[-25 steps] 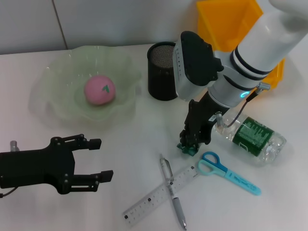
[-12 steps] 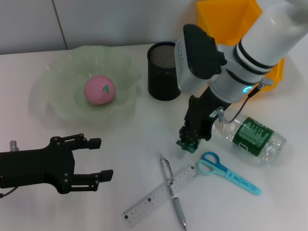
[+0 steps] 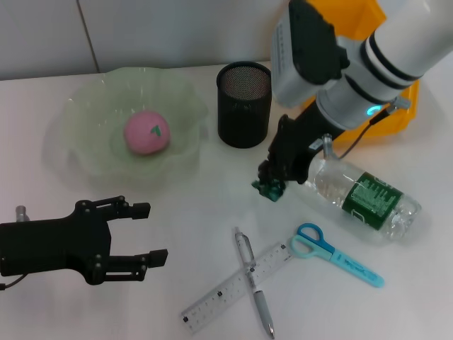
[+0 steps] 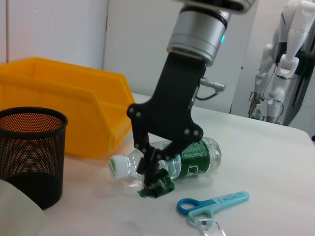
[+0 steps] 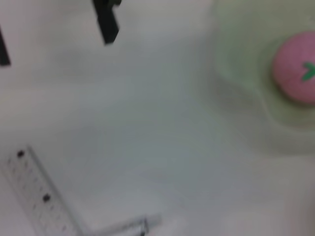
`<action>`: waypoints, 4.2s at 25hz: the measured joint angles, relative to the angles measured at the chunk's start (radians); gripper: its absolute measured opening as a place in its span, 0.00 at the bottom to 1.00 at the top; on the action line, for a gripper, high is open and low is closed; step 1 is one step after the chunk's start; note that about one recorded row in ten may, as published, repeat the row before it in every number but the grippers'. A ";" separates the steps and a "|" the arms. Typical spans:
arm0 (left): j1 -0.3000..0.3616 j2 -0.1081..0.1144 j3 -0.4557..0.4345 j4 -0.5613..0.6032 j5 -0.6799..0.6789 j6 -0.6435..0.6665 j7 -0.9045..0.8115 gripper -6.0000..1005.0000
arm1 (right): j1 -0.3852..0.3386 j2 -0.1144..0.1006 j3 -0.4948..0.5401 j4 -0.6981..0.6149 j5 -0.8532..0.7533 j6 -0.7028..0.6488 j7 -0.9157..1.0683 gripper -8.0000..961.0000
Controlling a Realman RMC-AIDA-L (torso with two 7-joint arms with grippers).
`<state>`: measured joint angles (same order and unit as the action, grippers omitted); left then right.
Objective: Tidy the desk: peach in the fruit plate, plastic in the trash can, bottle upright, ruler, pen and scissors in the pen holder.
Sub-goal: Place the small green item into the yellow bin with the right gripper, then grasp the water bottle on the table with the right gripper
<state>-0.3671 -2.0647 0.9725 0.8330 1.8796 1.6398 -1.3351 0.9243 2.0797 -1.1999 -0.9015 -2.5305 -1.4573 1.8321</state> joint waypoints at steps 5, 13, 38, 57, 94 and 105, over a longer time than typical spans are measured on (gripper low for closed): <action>-0.001 0.000 0.000 0.000 0.000 0.000 0.000 0.84 | -0.005 0.000 0.047 -0.038 0.023 -0.009 0.000 0.05; -0.002 0.000 0.000 0.000 -0.001 0.005 0.001 0.84 | -0.047 -0.009 0.176 -0.144 0.099 -0.013 0.000 0.05; -0.016 -0.004 0.000 0.000 -0.006 0.021 0.001 0.84 | -0.132 -0.047 0.407 -0.100 0.126 0.418 0.169 0.05; -0.018 -0.004 0.000 -0.006 -0.018 0.032 -0.006 0.84 | -0.121 -0.053 0.407 0.020 0.062 0.554 0.203 0.17; -0.019 -0.003 -0.002 -0.006 -0.025 0.050 0.001 0.84 | -0.160 -0.023 0.409 -0.186 0.085 0.401 0.273 0.80; -0.023 -0.002 -0.004 -0.008 -0.043 0.057 0.001 0.83 | -0.182 -0.015 0.404 -0.417 0.095 0.055 0.409 0.80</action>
<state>-0.3899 -2.0668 0.9684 0.8251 1.8366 1.6968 -1.3345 0.7420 2.0648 -0.7961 -1.3181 -2.4352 -1.4023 2.2408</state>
